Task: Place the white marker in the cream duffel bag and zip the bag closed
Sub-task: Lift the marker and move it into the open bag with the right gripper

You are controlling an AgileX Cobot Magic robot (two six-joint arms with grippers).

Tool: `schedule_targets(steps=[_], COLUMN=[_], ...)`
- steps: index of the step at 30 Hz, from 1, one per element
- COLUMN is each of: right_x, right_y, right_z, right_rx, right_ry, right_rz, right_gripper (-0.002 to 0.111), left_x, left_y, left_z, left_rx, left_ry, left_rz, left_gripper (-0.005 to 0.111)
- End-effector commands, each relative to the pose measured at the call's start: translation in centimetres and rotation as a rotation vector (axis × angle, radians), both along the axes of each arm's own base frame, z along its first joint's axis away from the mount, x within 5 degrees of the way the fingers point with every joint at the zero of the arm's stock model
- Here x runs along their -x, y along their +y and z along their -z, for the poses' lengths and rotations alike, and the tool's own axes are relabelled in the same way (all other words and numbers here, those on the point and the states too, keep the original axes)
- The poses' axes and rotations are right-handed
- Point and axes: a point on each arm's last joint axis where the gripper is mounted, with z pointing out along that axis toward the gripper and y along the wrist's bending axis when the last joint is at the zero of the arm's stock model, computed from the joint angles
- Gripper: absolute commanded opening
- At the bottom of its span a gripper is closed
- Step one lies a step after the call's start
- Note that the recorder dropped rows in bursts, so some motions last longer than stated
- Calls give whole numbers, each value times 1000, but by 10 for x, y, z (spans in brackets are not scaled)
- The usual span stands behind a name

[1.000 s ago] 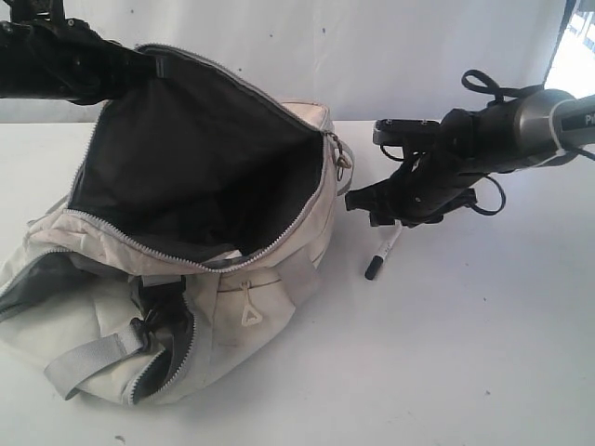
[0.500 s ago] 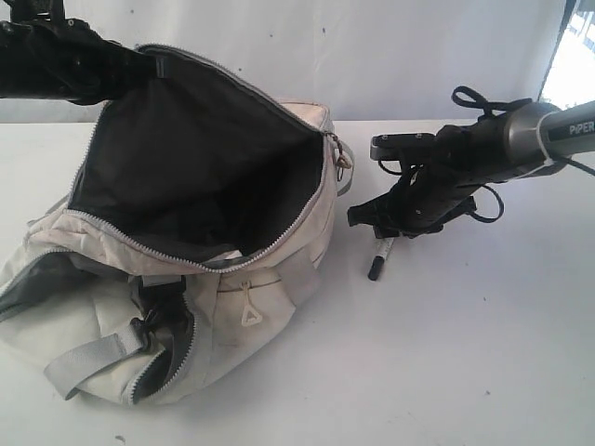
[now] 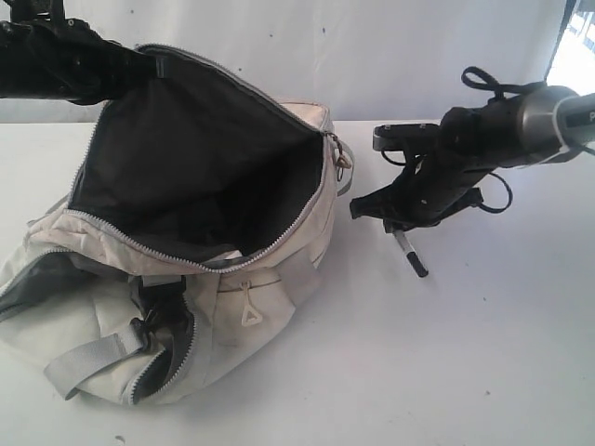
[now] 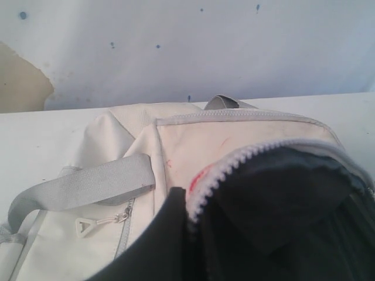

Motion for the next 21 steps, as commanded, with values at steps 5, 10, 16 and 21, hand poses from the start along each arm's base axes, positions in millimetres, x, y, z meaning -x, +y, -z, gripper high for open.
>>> schedule_targets(steps=[5, 10, 16, 21], right_x=[17, 29, 41, 48], right_y=[-5, -8, 2, 25], right_z=[-48, -76, -105, -116], right_rx=[3, -6, -174, -419], right_ry=[16, 16, -6, 17], right_rz=[-17, -21, -45, -149], right_gripper=[0, 0, 0, 0], left_x=[0, 0, 0, 1], left_y=[2, 2, 2, 1], left_z=[-8, -8, -7, -7], left_rx=[15, 12, 0, -2], left_ry=[-27, -29, -28, -24], left_rz=[-21, -19, -7, -1], left_gripper=[0, 0, 0, 0])
